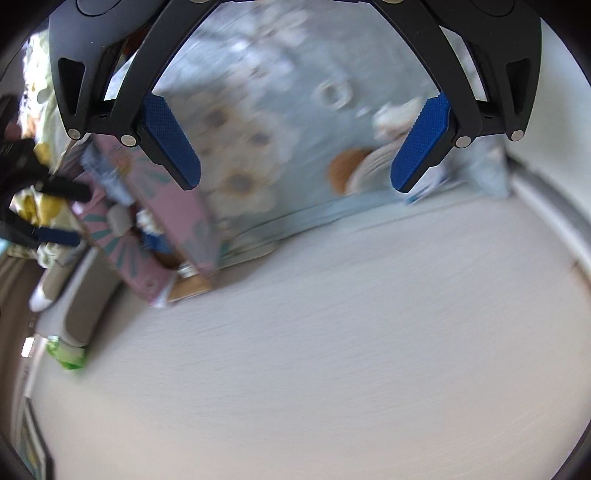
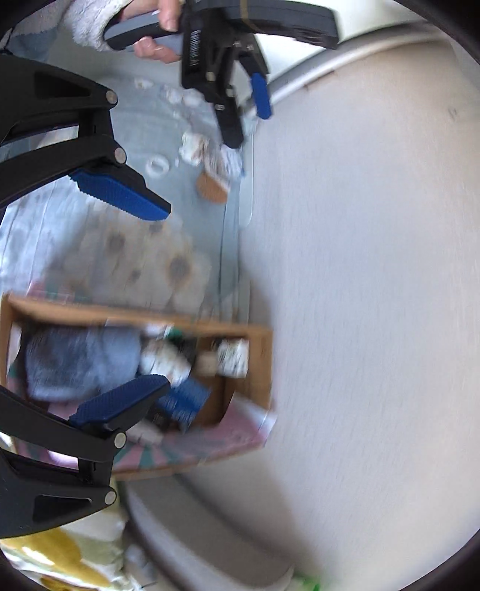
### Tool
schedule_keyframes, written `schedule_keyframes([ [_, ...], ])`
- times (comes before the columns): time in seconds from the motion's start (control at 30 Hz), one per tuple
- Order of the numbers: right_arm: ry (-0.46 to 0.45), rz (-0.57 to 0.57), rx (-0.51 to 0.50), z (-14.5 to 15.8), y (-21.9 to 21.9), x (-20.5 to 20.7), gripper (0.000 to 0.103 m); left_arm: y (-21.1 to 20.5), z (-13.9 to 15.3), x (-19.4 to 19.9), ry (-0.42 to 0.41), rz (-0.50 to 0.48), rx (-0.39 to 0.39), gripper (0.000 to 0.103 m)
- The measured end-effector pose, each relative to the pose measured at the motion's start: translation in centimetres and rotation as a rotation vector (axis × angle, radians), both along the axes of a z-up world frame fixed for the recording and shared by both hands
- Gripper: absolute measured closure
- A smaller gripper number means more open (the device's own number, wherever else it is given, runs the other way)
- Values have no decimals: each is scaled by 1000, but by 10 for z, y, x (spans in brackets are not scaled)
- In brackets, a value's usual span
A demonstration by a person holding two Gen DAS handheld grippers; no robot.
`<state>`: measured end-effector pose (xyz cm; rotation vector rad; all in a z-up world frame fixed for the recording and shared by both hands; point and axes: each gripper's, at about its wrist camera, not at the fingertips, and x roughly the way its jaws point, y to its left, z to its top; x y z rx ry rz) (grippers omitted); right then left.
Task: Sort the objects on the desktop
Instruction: 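Grasp brown fuzzy brush with right tool while left tool grasps white spotted cloth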
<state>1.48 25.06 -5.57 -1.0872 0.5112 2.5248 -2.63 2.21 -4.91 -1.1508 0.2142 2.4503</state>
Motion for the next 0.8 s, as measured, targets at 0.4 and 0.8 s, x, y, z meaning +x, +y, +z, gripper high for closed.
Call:
schedule_keyframes([
  [0.4, -98, 243, 64, -8, -47, -103, 20, -107, -70, 1, -134, 188, 42, 1],
  [0.8, 8, 63, -398, -98, -45, -219, 20, -110, -156, -52, -192, 281, 52, 1],
])
